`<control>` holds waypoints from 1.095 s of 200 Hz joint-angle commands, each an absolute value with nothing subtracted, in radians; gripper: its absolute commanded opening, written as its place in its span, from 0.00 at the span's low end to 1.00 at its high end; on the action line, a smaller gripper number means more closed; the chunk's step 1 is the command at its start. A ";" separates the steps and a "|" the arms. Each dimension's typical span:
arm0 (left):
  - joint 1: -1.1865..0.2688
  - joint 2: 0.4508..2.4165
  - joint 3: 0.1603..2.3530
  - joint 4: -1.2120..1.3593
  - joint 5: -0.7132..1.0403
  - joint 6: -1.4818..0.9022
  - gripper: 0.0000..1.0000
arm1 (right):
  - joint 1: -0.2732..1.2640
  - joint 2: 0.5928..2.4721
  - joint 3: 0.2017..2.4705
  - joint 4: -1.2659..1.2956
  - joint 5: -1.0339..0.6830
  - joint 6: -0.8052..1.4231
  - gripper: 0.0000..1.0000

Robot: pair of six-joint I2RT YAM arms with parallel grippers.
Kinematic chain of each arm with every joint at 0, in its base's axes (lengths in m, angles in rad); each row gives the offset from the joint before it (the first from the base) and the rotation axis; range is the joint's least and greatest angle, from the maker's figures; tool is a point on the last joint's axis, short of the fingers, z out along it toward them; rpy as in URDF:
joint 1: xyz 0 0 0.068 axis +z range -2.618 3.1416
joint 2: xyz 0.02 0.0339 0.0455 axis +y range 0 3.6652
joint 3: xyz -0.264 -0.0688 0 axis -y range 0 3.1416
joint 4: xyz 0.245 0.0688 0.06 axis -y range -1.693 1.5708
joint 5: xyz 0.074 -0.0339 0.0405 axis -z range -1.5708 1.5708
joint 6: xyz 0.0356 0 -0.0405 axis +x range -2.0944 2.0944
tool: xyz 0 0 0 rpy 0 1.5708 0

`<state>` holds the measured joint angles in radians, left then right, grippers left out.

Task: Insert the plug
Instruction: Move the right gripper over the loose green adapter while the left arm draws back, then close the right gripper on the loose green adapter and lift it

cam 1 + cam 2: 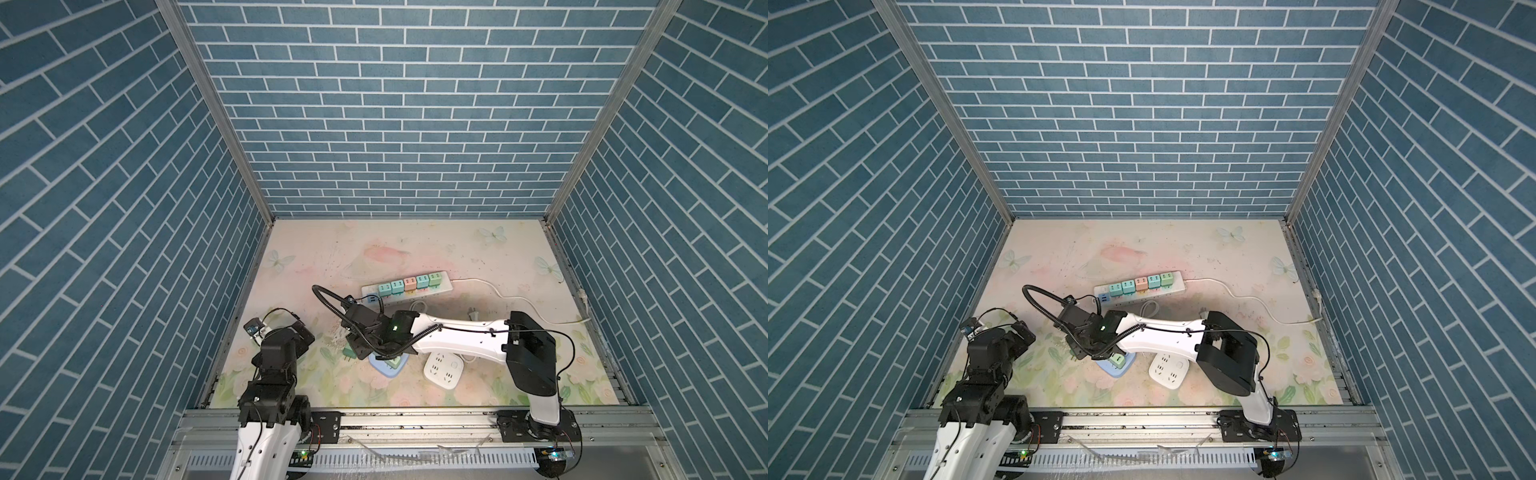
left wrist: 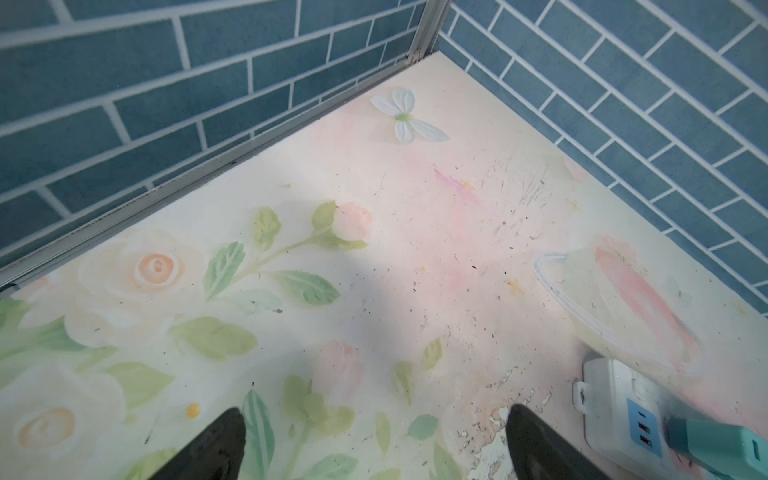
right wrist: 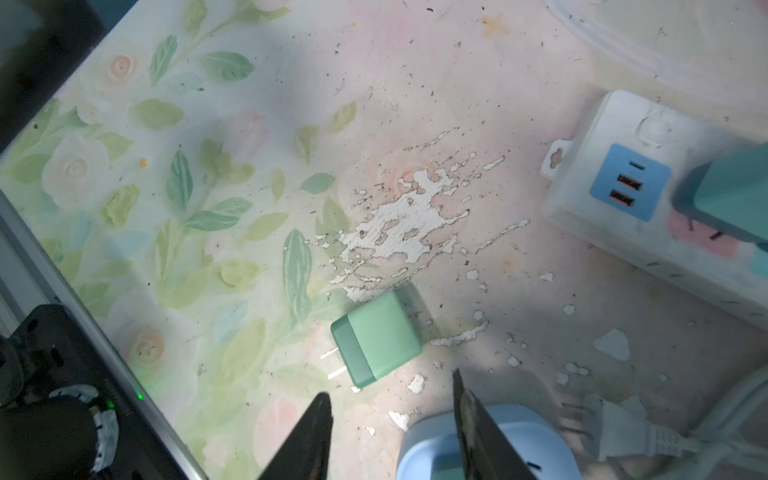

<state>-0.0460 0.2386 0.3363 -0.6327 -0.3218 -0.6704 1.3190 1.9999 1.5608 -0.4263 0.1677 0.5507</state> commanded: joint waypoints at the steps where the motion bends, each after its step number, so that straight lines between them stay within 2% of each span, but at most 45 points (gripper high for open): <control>1: -0.038 0.172 0.332 -0.719 -0.395 -0.702 1.00 | 1.333 2.042 1.580 -0.439 0.176 0.677 0.50; 71: -0.038 0.084 0.322 -0.756 -0.417 -0.716 1.00 | 1.367 2.076 1.530 -0.324 0.216 0.904 0.54; 151: -0.039 0.056 0.319 -0.770 -0.410 -0.719 1.00 | 1.406 2.146 1.572 -0.413 0.332 1.094 0.59; 194: -0.038 0.041 0.314 -0.772 -0.407 -0.718 1.00 | 1.405 2.186 1.626 -0.418 0.288 1.091 0.65; 219: -0.038 0.041 0.315 -0.773 -0.405 -0.720 0.99 | 1.405 2.273 1.698 -0.433 0.269 1.068 0.69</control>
